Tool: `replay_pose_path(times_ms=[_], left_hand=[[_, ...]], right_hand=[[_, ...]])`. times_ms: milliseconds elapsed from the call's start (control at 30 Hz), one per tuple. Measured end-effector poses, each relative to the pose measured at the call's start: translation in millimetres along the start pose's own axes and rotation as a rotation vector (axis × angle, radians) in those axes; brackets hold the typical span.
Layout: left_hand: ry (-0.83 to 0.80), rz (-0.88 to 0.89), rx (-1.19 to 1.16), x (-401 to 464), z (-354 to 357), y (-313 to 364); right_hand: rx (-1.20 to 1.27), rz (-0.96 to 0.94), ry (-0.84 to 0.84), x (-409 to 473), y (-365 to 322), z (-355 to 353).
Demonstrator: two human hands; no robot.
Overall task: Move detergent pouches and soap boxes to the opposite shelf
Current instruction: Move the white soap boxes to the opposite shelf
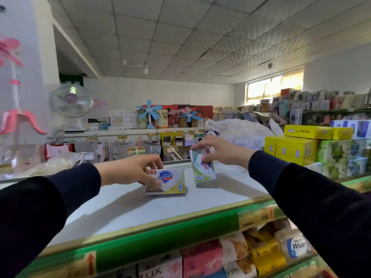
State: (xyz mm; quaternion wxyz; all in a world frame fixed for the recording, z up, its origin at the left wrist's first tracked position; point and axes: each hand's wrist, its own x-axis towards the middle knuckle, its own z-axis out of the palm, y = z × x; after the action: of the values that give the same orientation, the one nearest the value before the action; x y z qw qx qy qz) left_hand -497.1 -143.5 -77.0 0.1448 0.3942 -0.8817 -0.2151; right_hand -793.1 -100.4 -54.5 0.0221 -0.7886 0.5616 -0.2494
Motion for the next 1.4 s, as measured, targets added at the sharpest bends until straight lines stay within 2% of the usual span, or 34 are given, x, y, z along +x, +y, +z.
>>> replay_pose_path(times_ms=[67, 133, 233, 400, 567, 633, 767, 1067, 1233, 1400], left_hand=[[-0.045, -0.006, -0.036, -15.3, -6.9, -0.5], [-0.067, -0.019, 0.035, -25.7, -12.8, -1.1], [-0.072, -0.028, 0.093, -37.4, -15.0, -2.0], [-0.015, -0.065, -0.025, -50.5, -15.6, -7.9], [-0.001, -0.128, -0.255, -58.1, -2.8, -16.2], [0.031, -0.137, -0.311, -59.6, 4.9, -15.6], [0.122, -0.15, -0.363, -71.5, 4.6, -14.0], [0.429, -0.3, -0.361, -165.9, -26.2, -15.6], [0.647, -0.46, -0.342, -262.1, -25.8, -10.5], [0.848, -0.607, -0.31, -393.3, -10.6, 21.5]], right_hand=[[-0.092, -0.124, -0.049, 2.0, -20.6, -0.3], [-0.154, -0.207, -0.151, 2.0, -39.0, 10.9], [-0.136, -0.236, -0.263, 0.6, -50.6, 32.2], [0.335, -0.025, -0.307, -14.1, -32.7, 6.7], [0.353, 0.167, -0.353, -37.2, 0.1, 10.4], [0.395, 0.208, -0.287, -38.9, 4.0, 24.0], [0.599, 0.221, -0.19, -31.1, -0.6, 36.7], [0.796, 0.046, -0.129, 8.2, -56.0, 52.4], [0.864, -0.121, -0.229, 23.3, -132.0, 84.0], [0.968, -0.326, -0.408, 9.9, -246.6, 126.4]])
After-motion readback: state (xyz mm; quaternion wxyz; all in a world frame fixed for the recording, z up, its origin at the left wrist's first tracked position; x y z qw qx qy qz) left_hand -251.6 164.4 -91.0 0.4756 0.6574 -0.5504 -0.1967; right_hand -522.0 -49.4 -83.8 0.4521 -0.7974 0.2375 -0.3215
